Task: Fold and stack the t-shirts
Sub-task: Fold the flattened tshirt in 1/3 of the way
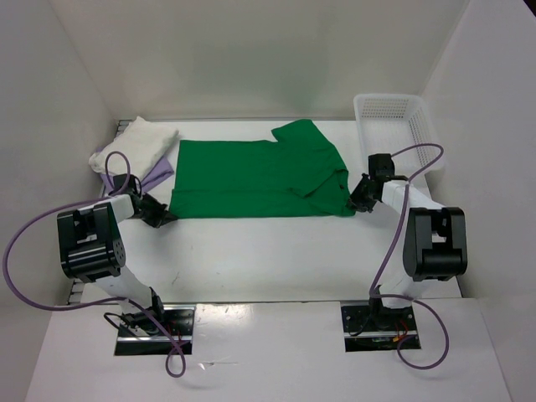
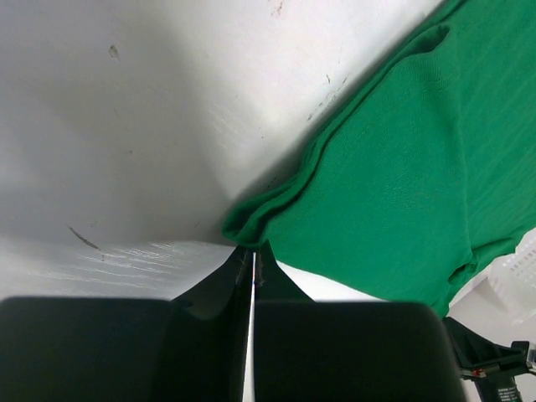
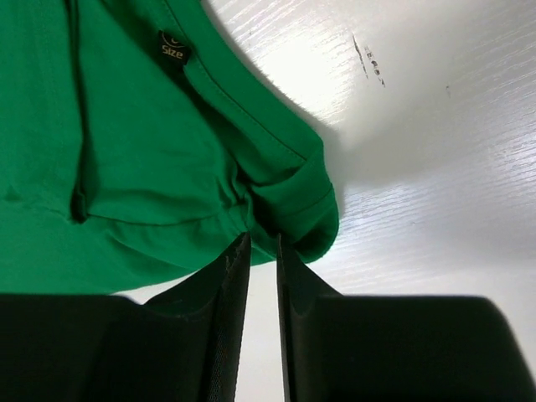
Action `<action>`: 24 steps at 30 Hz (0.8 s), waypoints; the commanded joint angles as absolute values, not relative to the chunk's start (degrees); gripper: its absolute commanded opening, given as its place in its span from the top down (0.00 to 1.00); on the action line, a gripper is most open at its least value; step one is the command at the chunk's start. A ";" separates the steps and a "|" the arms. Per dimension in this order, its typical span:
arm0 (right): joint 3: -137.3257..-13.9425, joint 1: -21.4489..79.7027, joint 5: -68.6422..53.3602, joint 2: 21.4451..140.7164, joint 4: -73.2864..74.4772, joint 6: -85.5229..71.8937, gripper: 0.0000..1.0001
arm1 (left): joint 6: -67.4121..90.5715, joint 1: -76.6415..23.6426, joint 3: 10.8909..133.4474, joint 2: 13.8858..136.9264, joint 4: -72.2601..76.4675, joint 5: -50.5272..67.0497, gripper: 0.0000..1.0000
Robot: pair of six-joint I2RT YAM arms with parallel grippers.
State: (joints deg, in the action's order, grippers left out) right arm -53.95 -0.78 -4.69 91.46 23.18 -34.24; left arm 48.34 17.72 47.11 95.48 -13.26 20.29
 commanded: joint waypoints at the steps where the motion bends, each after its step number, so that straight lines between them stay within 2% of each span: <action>1: -56.16 -1.05 -4.65 93.07 21.80 -33.49 0.77 | 48.34 17.93 49.04 96.06 -12.30 19.51 1.00; 3: -56.69 -1.05 -5.18 93.08 21.80 -33.49 0.79 | 48.34 17.93 49.04 96.06 -12.30 19.51 1.00; 5: -57.22 -1.05 -5.71 93.60 21.80 -32.96 0.91 | 48.34 17.93 49.65 96.06 -12.30 19.51 1.00; 9: -58.44 -1.05 -4.32 93.60 21.80 -33.49 1.00 | 47.81 17.93 50.27 96.06 -12.83 19.51 1.00; 24: -64.69 -1.05 1.76 100.89 20.39 -34.01 1.00 | 46.76 17.93 51.33 97.12 -13.89 18.46 1.00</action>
State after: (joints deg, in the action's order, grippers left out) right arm -62.89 -0.78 -0.54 98.45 22.70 -33.65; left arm 48.05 17.72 49.63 96.16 -14.06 19.33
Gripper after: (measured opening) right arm 0.001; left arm 0.008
